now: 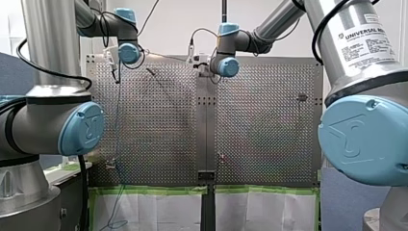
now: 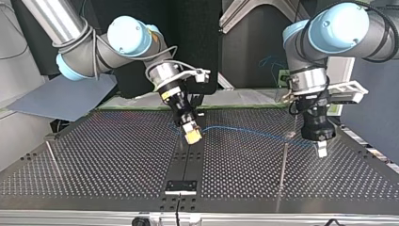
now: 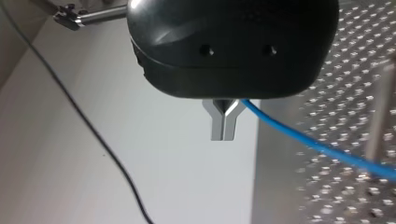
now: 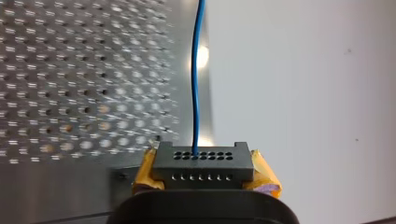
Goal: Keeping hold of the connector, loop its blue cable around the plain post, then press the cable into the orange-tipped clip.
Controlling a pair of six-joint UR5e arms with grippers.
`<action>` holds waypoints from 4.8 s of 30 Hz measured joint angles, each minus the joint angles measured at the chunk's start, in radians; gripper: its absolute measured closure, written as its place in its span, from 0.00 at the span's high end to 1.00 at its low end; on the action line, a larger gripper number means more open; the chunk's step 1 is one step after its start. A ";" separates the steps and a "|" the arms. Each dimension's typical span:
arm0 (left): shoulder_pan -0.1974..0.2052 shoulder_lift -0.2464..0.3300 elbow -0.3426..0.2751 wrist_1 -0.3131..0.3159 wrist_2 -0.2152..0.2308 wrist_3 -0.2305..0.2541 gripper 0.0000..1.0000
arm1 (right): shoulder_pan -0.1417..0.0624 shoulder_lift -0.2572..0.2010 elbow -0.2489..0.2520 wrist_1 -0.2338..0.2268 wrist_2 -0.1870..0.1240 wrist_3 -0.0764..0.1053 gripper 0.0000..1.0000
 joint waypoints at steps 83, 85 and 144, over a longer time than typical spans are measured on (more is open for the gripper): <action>0.141 -0.367 0.128 0.023 0.192 -0.086 0.00 | -0.015 0.248 -0.148 -0.017 0.024 0.016 0.00; 0.138 -0.368 0.112 0.034 0.194 -0.088 0.00 | -0.015 0.250 -0.148 -0.014 0.024 0.016 0.00; 0.101 -0.470 0.072 0.137 0.149 -0.133 0.98 | 0.010 0.545 -0.074 0.010 0.176 -0.063 0.00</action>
